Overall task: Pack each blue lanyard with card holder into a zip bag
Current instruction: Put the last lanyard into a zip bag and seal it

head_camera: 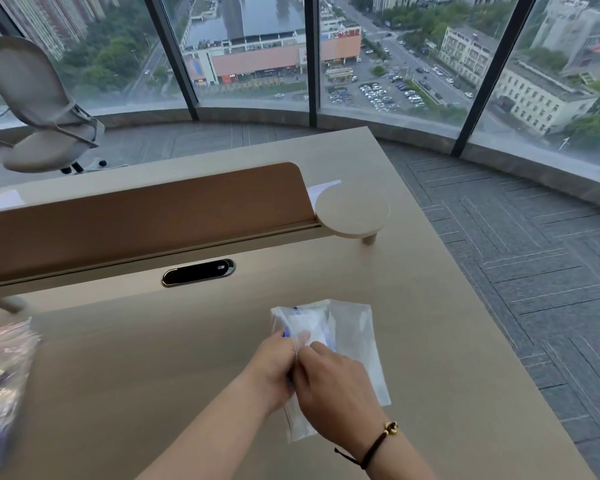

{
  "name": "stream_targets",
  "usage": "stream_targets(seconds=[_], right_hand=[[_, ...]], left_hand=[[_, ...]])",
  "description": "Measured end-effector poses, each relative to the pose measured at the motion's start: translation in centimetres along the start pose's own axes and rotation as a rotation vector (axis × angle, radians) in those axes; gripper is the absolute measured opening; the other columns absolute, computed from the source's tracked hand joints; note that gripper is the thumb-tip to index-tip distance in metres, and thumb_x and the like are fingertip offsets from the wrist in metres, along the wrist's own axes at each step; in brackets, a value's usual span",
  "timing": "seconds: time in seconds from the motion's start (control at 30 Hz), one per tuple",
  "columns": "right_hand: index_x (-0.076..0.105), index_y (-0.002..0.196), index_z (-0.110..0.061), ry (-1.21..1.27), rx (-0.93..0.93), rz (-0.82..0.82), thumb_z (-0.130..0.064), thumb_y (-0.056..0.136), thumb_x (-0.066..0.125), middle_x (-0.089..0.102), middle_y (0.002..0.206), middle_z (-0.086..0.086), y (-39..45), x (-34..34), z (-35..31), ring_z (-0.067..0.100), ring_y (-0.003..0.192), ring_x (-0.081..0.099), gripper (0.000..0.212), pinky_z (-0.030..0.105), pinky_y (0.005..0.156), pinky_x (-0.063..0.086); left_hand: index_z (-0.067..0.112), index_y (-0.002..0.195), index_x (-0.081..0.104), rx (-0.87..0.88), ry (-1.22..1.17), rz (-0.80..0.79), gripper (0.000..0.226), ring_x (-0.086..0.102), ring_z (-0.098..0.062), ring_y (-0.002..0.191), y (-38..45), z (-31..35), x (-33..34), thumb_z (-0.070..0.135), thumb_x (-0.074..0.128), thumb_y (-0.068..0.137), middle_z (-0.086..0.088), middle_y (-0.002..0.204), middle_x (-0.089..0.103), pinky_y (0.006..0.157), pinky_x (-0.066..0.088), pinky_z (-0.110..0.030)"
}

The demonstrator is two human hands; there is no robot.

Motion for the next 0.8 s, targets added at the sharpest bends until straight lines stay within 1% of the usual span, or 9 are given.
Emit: stream_targets(seconds=[0.07, 0.17, 0.33, 0.4, 0.5, 0.6, 0.63, 0.7, 0.8], right_hand=[[0.052, 0.091, -0.021, 0.019, 0.007, 0.018, -0.033, 0.097, 0.030, 0.057, 0.086, -0.003, 0.0, -0.1, 0.0, 0.022, 0.066, 0.051, 0.026, 0.037, 0.056, 0.039], [0.048, 0.085, -0.022, 0.047, 0.016, 0.077, -0.039, 0.096, 0.028, 0.054, 0.082, -0.004, -0.4, -0.9, 0.3, 0.018, 0.063, 0.045, 0.029, 0.033, 0.055, 0.033], [0.033, 0.063, -0.024, 0.166, 0.143, 0.213, -0.035, 0.096, 0.046, 0.038, 0.059, -0.007, -0.1, -2.7, 2.1, 0.016, 0.055, 0.038, 0.037, 0.032, 0.053, 0.029], [0.027, 0.058, -0.023, 0.319, 0.225, 0.251, -0.027, 0.095, 0.052, 0.033, 0.052, -0.006, 0.4, -3.4, 2.9, 0.014, 0.051, 0.031, 0.045, 0.032, 0.051, 0.027], [0.031, 0.053, -0.019, 0.522, 0.305, 0.300, -0.020, 0.094, 0.056, 0.036, 0.046, -0.002, 1.4, -4.6, 3.3, 0.010, 0.047, 0.031, 0.048, 0.027, 0.048, 0.026], [0.045, 0.053, -0.008, 0.684, 0.350, 0.304, -0.019, 0.095, 0.058, 0.054, 0.048, 0.005, 2.4, -5.4, 3.1, 0.010, 0.044, 0.042, 0.046, 0.019, 0.043, 0.036], [0.050, 0.055, -0.005, 0.737, 0.367, 0.292, -0.019, 0.096, 0.058, 0.059, 0.048, 0.002, 2.7, -5.6, 2.9, 0.015, 0.044, 0.050, 0.044, 0.021, 0.043, 0.043], [0.058, 0.061, 0.002, 0.817, 0.368, 0.273, -0.019, 0.095, 0.057, 0.066, 0.052, 0.001, 3.4, -6.0, 2.5, 0.025, 0.053, 0.065, 0.040, 0.040, 0.052, 0.056], [0.062, 0.062, 0.000, 0.825, 0.343, 0.266, -0.019, 0.093, 0.060, 0.069, 0.055, 0.005, 4.1, -6.6, 2.1, 0.026, 0.059, 0.069, 0.036, 0.046, 0.067, 0.058]], left_hand=[[0.010, 0.093, 0.063, -0.056, -0.039, -0.032, 0.014, 0.066, -0.017, 0.063, -0.3, -0.7, 0.3, 0.021, 0.059, 0.099, -0.004, 0.067, 0.065, 0.059, 0.053, -0.027], [0.009, 0.080, 0.064, -0.094, 0.007, -0.100, 0.028, 0.063, -0.018, 0.066, -0.8, -0.9, 1.0, 0.028, 0.056, 0.099, -0.007, 0.069, 0.062, 0.066, 0.050, -0.028], [0.018, 0.074, 0.052, 0.176, 0.470, 0.009, 0.023, 0.051, -0.012, 0.063, -1.9, 2.8, 0.8, 0.012, 0.051, 0.096, -0.003, 0.074, 0.051, 0.059, 0.042, -0.025], [0.026, 0.078, 0.049, 0.316, 0.723, 0.040, 0.022, 0.043, -0.005, 0.069, -3.5, 4.8, 0.9, 0.019, 0.052, 0.099, 0.007, 0.079, 0.048, 0.062, 0.038, -0.017], [0.031, 0.082, 0.064, 0.469, 0.955, 0.040, 0.018, 0.056, -0.007, 0.080, -6.2, 6.5, 0.9, 0.038, 0.054, 0.095, 0.012, 0.086, 0.064, 0.085, 0.049, -0.030], [0.036, 0.095, 0.072, 0.585, 1.233, 0.136, 0.042, 0.060, 0.004, 0.100, -8.6, 7.0, 0.3, 0.068, 0.053, 0.076, 0.024, 0.106, 0.068, 0.091, 0.050, -0.027], [0.035, 0.093, 0.072, 0.682, 1.344, 0.206, 0.045, 0.059, 0.005, 0.102, -9.3, 7.5, 0.2, 0.070, 0.053, 0.074, 0.026, 0.108, 0.066, 0.090, 0.048, -0.024], [0.031, 0.078, 0.071, 0.892, 1.435, 0.316, 0.033, 0.063, -0.004, 0.102, -10.0, 8.3, -0.3, 0.063, 0.063, 0.075, 0.022, 0.109, 0.068, 0.088, 0.046, -0.023], [0.030, 0.068, 0.071, 0.994, 1.355, 0.418, 0.019, 0.058, -0.017, 0.120, -10.0, 9.2, -2.2, 0.045, 0.077, 0.077, 0.010, 0.128, 0.064, 0.094, 0.043, -0.031]])
Point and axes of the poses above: each hand's wrist, its own y-axis towards the middle knuckle, its own x-axis out of the palm, z = x × y, the point moved 7 cm from there along y, towards the middle knuckle
